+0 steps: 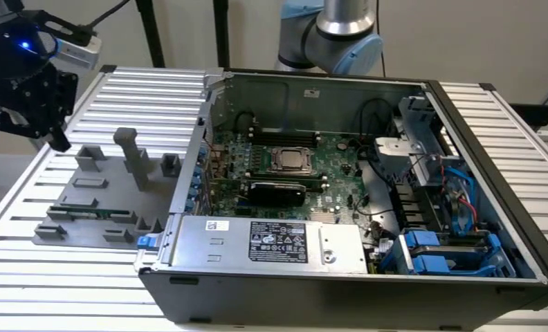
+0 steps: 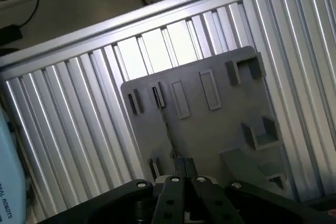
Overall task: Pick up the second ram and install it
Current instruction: 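Pick up the second ram and move it above second insertion slot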
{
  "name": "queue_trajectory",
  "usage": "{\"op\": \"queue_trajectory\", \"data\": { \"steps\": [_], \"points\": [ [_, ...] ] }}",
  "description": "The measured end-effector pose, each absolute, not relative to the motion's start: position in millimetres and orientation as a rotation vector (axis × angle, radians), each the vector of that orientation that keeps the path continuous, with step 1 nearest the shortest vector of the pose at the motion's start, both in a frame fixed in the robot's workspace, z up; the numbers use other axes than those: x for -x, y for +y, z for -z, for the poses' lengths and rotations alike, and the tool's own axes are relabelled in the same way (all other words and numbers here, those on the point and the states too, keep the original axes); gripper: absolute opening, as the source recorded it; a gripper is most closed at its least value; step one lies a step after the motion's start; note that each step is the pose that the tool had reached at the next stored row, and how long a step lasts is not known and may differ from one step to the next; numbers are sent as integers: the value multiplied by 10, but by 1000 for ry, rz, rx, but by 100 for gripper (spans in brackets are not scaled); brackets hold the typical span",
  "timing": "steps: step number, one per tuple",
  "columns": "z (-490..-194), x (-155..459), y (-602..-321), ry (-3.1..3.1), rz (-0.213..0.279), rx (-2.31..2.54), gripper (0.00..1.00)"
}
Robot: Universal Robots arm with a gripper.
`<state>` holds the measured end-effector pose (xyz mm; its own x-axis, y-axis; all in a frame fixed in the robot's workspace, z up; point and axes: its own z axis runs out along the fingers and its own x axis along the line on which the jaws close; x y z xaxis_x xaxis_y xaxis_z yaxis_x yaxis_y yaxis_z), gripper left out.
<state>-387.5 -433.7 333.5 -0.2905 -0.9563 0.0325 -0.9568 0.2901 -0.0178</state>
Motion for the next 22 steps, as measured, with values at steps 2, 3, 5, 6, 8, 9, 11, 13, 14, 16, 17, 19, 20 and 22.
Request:
{"op": "queue_trajectory", "data": {
  "steps": [2,3,5,6,8,9,11,13,14,16,17,19,20,22],
  "points": [
    [-3318,3875,-4337,-2476,-53,-1909,0],
    [-3309,3875,-4337,-2459,-53,-1931,0],
    [-3287,3875,-4337,-2424,-54,-1976,0],
    [-3274,3875,-4337,-2406,-54,-1999,0],
    [-3243,3875,-4337,-2370,-54,-2041,0],
    [-3225,3875,-4337,-2355,-55,-2060,0],
    [-3189,3874,-4337,-2330,-55,-2088,0],
    [-3153,3873,-4341,-2312,-55,-2109,0],
    [-3133,3872,-4344,-2304,-55,-2118,0],
    [-3098,3870,-4352,-2295,-55,-2128,0],
    [-3080,3868,-4357,-2292,-55,-2131,0],
    [-3046,3863,-4371,-2288,-55,-2136,0],
    [-3032,3860,-4379,-2286,-55,-2137,0],
    [-3003,3853,-4396,-2284,-54,-2139,0]
  ]
}}
